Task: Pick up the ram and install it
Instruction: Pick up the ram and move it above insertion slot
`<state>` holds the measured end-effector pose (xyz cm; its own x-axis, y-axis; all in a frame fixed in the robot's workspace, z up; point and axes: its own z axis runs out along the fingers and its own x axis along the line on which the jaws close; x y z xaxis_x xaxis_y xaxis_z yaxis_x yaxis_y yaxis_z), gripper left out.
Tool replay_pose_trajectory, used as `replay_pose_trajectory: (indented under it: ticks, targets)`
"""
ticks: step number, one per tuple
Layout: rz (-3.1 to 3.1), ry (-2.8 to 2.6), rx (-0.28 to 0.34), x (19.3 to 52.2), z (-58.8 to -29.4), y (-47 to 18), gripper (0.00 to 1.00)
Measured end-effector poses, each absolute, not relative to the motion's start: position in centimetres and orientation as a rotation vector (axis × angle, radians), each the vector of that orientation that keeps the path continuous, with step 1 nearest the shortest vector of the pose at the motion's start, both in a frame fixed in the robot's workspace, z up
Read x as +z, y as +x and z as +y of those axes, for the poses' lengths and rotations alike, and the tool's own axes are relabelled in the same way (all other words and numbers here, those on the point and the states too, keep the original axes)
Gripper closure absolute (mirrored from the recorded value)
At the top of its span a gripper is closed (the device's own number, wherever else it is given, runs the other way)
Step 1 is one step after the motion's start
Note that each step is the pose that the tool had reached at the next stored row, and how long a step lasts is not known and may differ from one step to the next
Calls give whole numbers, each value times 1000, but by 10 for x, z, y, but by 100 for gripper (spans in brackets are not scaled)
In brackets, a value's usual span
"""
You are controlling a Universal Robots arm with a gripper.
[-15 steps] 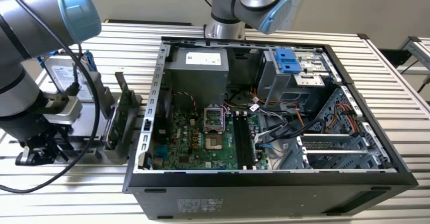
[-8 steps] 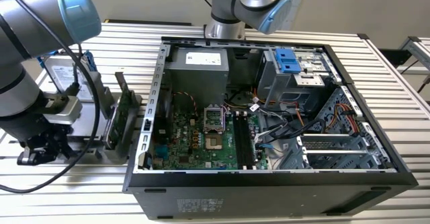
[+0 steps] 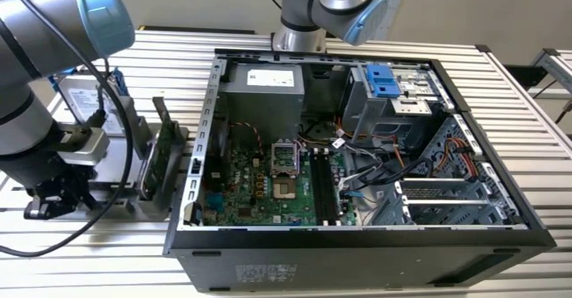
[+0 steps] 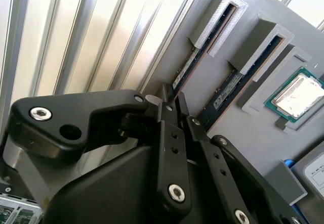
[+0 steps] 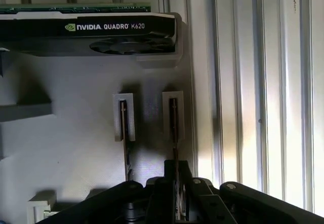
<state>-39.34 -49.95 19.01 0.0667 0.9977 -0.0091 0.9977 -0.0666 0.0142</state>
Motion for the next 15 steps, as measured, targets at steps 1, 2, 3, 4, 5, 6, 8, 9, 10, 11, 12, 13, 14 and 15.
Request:
replay_pose_trajectory:
  ticks: [1,2,3,4,5,6,8,9,10,11,12,13,14,15]
  targets:
    - [2135,2282,5,190,-499,-393,100]
    - [2135,2282,5,190,-499,-393,100]
    - [2135,2282,5,190,-499,-393,100]
    - [2135,2282,5,190,-499,-393,100]
    - [2135,2282,5,190,-499,-393,100]
    - [2135,2282,5,190,-499,-393,100]
    - [2135,2282,5,190,-499,-393,100]
    - [2135,2282,5,190,-499,-393,100]
    - [2135,2282,5,190,-499,-393,100]
    - [2135,2282,5,190,-499,-393,100]
    - [2135,2282,5,190,-499,-393,100]
    - [2135,2282,5,190,-499,-393,100]
    - [2135,2282,5,190,-499,-393,100]
    - [2135,2282,5,190,-499,-393,100]
